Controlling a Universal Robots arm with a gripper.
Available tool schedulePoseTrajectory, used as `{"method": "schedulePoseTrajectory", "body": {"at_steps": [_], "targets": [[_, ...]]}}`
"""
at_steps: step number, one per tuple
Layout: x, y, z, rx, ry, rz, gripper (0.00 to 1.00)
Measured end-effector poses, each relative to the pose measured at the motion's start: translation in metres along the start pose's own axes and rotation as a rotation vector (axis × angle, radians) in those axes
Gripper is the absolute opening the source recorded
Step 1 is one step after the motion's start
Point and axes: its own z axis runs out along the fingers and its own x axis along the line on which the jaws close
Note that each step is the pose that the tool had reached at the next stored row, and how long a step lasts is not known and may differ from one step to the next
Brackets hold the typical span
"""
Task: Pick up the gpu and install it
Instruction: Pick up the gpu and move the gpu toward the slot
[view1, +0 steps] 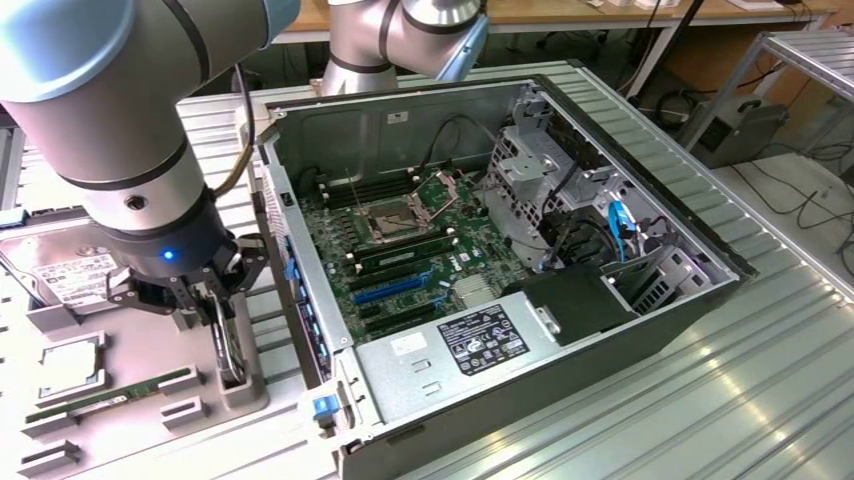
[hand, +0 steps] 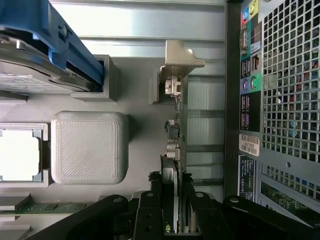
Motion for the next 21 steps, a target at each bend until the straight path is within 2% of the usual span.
{"method": "schedulePoseTrajectory", "body": {"at_steps": [10, 18, 21], "targets": [[-0.002, 0.0004, -0.0151, -0.0006, 0.0051, -0.007, 0.26], [-0.004, 0.0011, -0.0404, -0.0007, 0.0132, -0.008, 0.26], [-0.005, 0.0014, -0.0515, -0.0007, 0.0142, -0.008, 0.26]]}}
